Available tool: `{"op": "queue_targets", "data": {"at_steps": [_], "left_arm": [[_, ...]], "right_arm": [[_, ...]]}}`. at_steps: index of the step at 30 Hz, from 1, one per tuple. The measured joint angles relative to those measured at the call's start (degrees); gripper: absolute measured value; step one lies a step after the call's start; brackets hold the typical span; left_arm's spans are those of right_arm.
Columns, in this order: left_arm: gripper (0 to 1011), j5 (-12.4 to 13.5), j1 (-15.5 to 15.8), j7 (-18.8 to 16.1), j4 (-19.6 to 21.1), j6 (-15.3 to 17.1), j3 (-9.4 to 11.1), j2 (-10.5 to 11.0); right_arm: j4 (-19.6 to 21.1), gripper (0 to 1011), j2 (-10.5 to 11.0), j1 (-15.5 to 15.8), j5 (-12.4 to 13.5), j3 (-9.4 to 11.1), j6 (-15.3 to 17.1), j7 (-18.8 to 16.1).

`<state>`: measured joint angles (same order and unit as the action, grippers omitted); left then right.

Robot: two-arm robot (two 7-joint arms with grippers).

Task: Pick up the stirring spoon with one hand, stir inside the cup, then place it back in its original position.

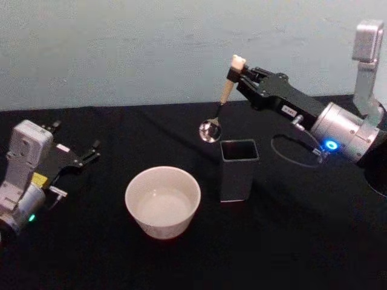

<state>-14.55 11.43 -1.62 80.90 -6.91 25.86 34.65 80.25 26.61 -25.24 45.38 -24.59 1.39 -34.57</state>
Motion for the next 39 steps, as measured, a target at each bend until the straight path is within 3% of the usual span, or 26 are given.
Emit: {"op": "queue_targets", "data": {"at_steps": [15, 24, 39], "left_arm": [[1001, 0.0, 0.0, 0.0, 0.0, 0.0, 0.0, 0.0], [1001, 0.0, 0.0, 0.0, 0.0, 0.0, 0.0, 0.0], [1001, 0.0, 0.0, 0.0, 0.0, 0.0, 0.0, 0.0]], "right_arm": [[0.0, 205, -1.3, -0.4, -0.4, -3.6, -1.4, -2.8], [-1.5, 205, -2.2, -0.5, -2.9, -6.3, -3.8, -5.3], [-3.2, 205, -3.1, -0.3, -5.8, -9.0, -4.8, -6.9]]}}
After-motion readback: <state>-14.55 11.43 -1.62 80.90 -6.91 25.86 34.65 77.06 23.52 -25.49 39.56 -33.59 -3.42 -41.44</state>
